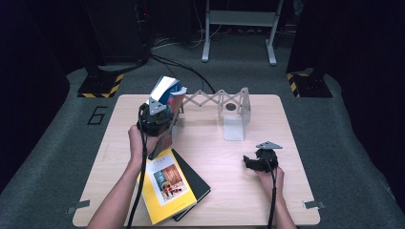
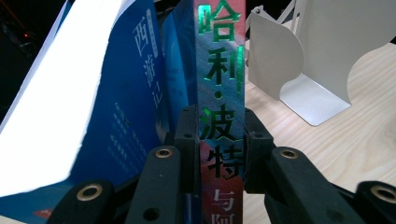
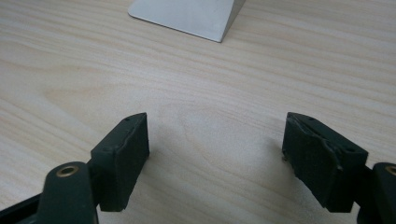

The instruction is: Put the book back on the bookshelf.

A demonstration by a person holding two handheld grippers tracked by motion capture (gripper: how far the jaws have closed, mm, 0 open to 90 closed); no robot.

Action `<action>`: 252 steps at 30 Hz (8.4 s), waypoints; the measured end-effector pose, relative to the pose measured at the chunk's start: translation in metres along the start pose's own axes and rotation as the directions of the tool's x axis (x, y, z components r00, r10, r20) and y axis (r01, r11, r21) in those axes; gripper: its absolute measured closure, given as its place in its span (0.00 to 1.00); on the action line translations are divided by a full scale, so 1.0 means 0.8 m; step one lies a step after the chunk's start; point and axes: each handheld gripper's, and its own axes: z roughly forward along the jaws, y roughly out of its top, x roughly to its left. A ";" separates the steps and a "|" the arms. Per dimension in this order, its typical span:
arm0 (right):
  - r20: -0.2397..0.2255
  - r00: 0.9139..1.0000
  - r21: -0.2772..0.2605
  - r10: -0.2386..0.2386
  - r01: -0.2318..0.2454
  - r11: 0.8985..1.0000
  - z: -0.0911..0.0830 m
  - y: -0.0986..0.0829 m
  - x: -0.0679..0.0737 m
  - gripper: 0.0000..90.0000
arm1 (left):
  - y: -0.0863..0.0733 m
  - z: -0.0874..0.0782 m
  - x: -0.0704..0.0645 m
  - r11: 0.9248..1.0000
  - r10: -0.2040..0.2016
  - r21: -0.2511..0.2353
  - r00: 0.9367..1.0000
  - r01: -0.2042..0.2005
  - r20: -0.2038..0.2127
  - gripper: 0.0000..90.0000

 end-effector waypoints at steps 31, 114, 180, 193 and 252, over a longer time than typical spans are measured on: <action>0.000 1.000 -0.004 -0.002 0.002 1.000 0.000 0.000 0.000 0.25 | -0.029 0.035 -0.010 0.910 -0.258 -0.375 0.950 0.177 -0.177 0.83; 0.000 1.000 -0.005 0.001 -0.001 1.000 0.000 0.000 0.001 0.25 | 0.004 0.049 0.022 0.979 -0.200 -0.031 0.980 0.201 0.013 0.62; -0.005 1.000 -0.005 -0.005 0.005 1.000 0.000 -0.001 0.001 0.25 | 0.007 0.025 0.029 0.980 -0.198 -0.002 0.980 0.198 0.029 0.57; -0.002 1.000 -0.008 -0.005 0.005 1.000 0.000 -0.001 0.001 0.25 | 0.011 0.037 0.037 0.982 -0.184 0.035 0.983 0.185 -0.021 0.83; -0.002 1.000 0.003 -0.020 0.020 1.000 0.001 -0.001 0.002 0.17 | -0.034 -0.041 0.007 0.985 -0.163 -0.048 0.984 0.167 0.075 0.19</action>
